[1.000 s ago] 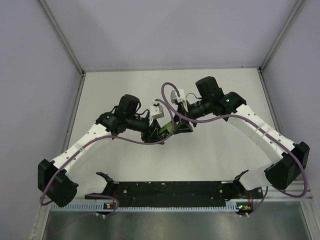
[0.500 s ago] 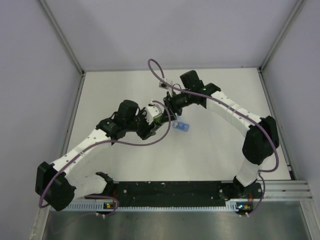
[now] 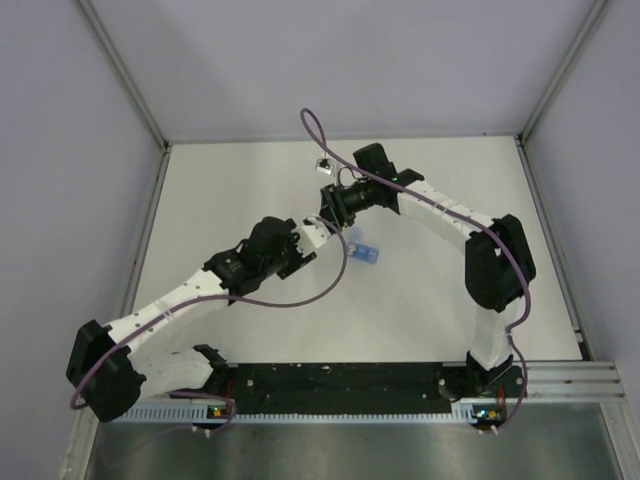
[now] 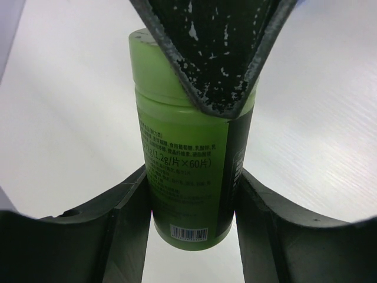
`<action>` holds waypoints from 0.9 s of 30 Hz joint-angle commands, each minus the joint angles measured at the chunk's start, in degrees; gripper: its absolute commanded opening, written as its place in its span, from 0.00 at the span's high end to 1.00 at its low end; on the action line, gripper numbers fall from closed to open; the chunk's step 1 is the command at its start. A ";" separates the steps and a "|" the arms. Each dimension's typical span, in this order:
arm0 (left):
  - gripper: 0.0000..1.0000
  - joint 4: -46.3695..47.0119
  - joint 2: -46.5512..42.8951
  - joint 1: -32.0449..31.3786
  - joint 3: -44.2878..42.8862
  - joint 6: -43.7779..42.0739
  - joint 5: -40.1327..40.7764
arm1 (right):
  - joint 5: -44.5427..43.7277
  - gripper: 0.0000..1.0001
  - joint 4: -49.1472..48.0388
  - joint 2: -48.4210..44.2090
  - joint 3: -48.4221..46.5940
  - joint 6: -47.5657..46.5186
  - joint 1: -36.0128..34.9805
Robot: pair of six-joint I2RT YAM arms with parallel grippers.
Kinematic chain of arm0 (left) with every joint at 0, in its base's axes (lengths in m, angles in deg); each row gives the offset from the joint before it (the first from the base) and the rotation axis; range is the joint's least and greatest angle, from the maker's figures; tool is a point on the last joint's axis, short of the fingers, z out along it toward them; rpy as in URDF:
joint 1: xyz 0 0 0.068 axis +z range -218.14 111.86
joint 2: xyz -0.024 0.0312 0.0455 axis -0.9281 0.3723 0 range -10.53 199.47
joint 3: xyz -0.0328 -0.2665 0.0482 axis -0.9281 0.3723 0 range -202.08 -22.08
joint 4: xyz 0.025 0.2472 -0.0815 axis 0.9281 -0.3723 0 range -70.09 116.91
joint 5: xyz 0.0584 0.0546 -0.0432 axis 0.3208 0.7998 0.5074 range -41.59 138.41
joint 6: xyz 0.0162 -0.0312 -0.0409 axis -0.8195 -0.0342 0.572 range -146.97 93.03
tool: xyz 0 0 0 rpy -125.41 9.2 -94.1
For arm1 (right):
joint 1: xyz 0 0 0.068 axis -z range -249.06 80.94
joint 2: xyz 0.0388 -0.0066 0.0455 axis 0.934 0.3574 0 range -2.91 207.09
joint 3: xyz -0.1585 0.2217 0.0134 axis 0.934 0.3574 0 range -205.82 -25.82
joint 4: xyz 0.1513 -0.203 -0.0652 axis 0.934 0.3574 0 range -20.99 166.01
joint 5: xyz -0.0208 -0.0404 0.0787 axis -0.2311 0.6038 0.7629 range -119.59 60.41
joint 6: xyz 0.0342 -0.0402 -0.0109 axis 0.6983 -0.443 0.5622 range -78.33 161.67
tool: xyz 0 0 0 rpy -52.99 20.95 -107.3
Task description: Sort the pills into containers
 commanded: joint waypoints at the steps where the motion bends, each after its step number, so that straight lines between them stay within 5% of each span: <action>1: 1.00 17.28 -0.26 0.26 -1.51 -1.70 8.01 | 10.99 0.45 0.46 -1.80 -0.68 3.77 -1.82; 2: 1.00 16.93 -0.26 0.26 -1.60 -1.44 7.66 | 10.82 0.29 0.55 -2.77 -0.42 2.90 -1.38; 3: 1.00 16.58 -0.26 0.26 -1.78 -0.92 7.05 | 10.55 0.22 0.64 -3.47 -0.16 2.19 -0.94; 10: 1.00 12.63 -0.35 1.66 -3.44 3.30 -0.23 | 1.78 0.05 7.39 -11.99 1.07 -10.88 1.78; 13: 1.00 9.21 -0.35 3.24 -5.29 5.59 -7.87 | -3.41 0.03 9.33 -17.26 2.57 -17.22 1.87; 22: 1.00 -10.20 3.69 7.82 -14.78 4.37 -53.91 | -10.10 0.01 15.84 -29.92 5.64 -39.54 1.35; 27: 1.00 -14.97 6.33 7.82 -18.30 3.05 -60.98 | -11.42 0.01 17.16 -32.22 6.70 -45.01 -1.02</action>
